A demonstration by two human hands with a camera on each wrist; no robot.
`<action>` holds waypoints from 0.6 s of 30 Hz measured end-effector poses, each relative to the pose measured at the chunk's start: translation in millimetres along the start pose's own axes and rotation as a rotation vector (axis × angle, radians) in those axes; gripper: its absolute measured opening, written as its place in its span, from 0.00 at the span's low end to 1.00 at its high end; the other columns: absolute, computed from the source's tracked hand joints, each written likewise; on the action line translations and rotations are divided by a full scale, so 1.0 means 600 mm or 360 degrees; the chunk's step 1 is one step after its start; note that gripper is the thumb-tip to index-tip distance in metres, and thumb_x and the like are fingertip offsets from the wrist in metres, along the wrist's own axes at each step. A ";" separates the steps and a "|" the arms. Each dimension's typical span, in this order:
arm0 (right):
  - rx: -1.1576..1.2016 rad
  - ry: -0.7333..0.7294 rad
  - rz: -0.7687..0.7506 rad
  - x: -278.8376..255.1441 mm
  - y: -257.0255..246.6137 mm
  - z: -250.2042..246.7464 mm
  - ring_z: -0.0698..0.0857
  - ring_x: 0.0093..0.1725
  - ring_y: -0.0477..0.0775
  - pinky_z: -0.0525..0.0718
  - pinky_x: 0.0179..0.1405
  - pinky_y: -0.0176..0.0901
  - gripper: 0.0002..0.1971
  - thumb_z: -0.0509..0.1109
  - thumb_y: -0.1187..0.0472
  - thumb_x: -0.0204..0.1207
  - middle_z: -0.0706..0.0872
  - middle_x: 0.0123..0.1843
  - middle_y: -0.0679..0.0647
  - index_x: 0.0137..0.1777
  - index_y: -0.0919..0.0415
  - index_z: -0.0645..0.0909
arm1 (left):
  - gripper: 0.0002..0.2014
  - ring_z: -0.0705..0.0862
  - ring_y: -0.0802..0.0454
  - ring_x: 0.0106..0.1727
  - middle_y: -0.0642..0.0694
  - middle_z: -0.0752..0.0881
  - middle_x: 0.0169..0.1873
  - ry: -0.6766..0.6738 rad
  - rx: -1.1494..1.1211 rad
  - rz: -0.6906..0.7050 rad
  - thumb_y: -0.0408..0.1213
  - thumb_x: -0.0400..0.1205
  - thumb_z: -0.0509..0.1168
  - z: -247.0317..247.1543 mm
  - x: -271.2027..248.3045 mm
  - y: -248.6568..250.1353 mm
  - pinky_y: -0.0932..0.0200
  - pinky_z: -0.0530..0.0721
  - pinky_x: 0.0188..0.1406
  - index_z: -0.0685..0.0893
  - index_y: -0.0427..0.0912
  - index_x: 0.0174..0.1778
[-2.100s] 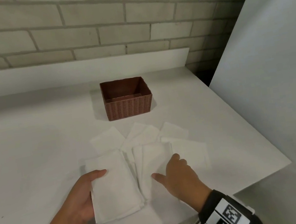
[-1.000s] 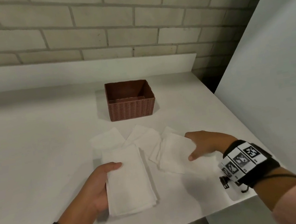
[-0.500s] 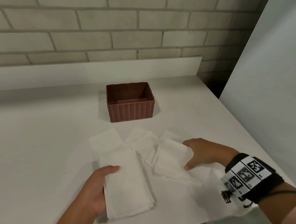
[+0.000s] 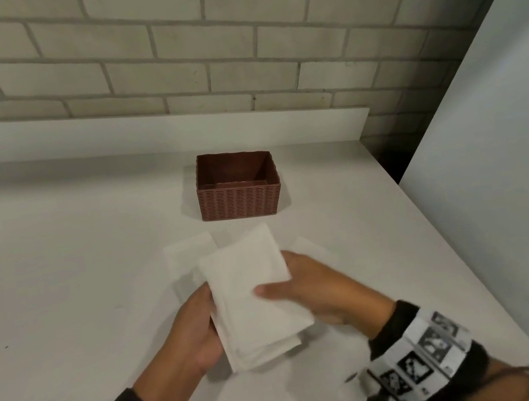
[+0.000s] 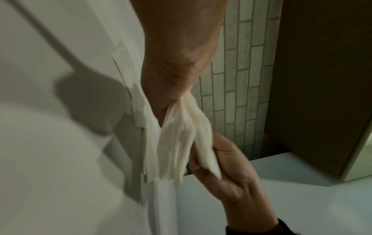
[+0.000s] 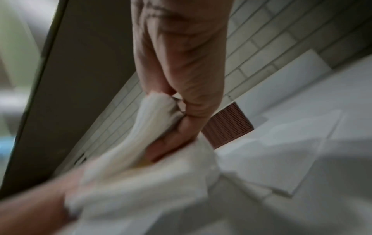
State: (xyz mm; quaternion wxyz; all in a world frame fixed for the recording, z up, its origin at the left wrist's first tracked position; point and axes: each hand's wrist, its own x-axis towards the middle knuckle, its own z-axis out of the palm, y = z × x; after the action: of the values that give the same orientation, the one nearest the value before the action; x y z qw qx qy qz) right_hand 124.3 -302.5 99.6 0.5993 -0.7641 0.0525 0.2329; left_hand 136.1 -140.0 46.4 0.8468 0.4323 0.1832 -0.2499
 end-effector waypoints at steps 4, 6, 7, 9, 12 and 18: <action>-0.0265 0.0159 0.0033 0.014 0.025 0.025 0.81 0.63 0.50 0.80 0.64 0.44 0.27 0.74 0.59 0.73 0.81 0.66 0.48 0.71 0.56 0.70 | 0.25 0.87 0.37 0.54 0.38 0.91 0.51 0.0016 -0.0163 0.0026 0.55 0.84 0.52 -0.013 0.005 -0.001 0.46 0.85 0.42 0.83 0.41 0.61; -0.0420 0.0150 -0.0008 0.012 0.021 0.028 0.79 0.61 0.48 0.76 0.58 0.37 0.28 0.72 0.55 0.75 0.79 0.65 0.47 0.73 0.55 0.67 | 0.28 0.89 0.38 0.51 0.38 0.92 0.49 -0.0025 -0.0172 0.0018 0.62 0.80 0.52 -0.017 0.002 0.001 0.48 0.88 0.38 0.84 0.44 0.58; -0.0471 0.0117 -0.0031 0.011 0.018 0.032 0.79 0.62 0.48 0.74 0.57 0.35 0.27 0.70 0.54 0.76 0.79 0.66 0.48 0.73 0.55 0.67 | 0.27 0.90 0.38 0.50 0.37 0.91 0.51 -0.0073 -0.0153 0.0011 0.62 0.79 0.54 -0.017 -0.002 0.002 0.48 0.89 0.37 0.84 0.44 0.58; -0.0584 0.0056 -0.0084 0.014 0.018 0.048 0.80 0.65 0.53 0.75 0.57 0.37 0.24 0.65 0.52 0.80 0.80 0.68 0.52 0.74 0.55 0.66 | 0.21 0.91 0.39 0.46 0.36 0.92 0.48 -0.0121 -0.0073 0.0021 0.52 0.79 0.61 -0.016 -0.006 -0.001 0.48 0.90 0.35 0.85 0.40 0.57; -0.0818 0.0024 -0.0139 0.019 0.023 0.079 0.84 0.60 0.60 0.83 0.59 0.51 0.24 0.59 0.47 0.82 0.84 0.64 0.60 0.74 0.56 0.63 | 0.14 0.92 0.41 0.39 0.35 0.92 0.42 -0.0049 0.0073 0.0035 0.35 0.78 0.65 -0.020 -0.009 -0.006 0.51 0.89 0.30 0.85 0.35 0.58; -0.1327 -0.0023 0.0042 0.043 -0.008 0.014 0.79 0.68 0.61 0.79 0.62 0.50 0.32 0.62 0.44 0.79 0.77 0.72 0.60 0.79 0.55 0.59 | 0.14 0.90 0.38 0.42 0.37 0.92 0.37 -0.0011 0.0053 -0.0030 0.30 0.76 0.63 -0.046 -0.014 -0.007 0.49 0.87 0.34 0.82 0.34 0.58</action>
State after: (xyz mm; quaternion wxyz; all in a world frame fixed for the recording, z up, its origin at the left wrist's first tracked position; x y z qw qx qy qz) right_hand 146.5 -288.3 91.4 0.2357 -0.9389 -0.0408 0.2474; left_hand 124.6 -117.3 32.9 0.8378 0.4436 0.1801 -0.2625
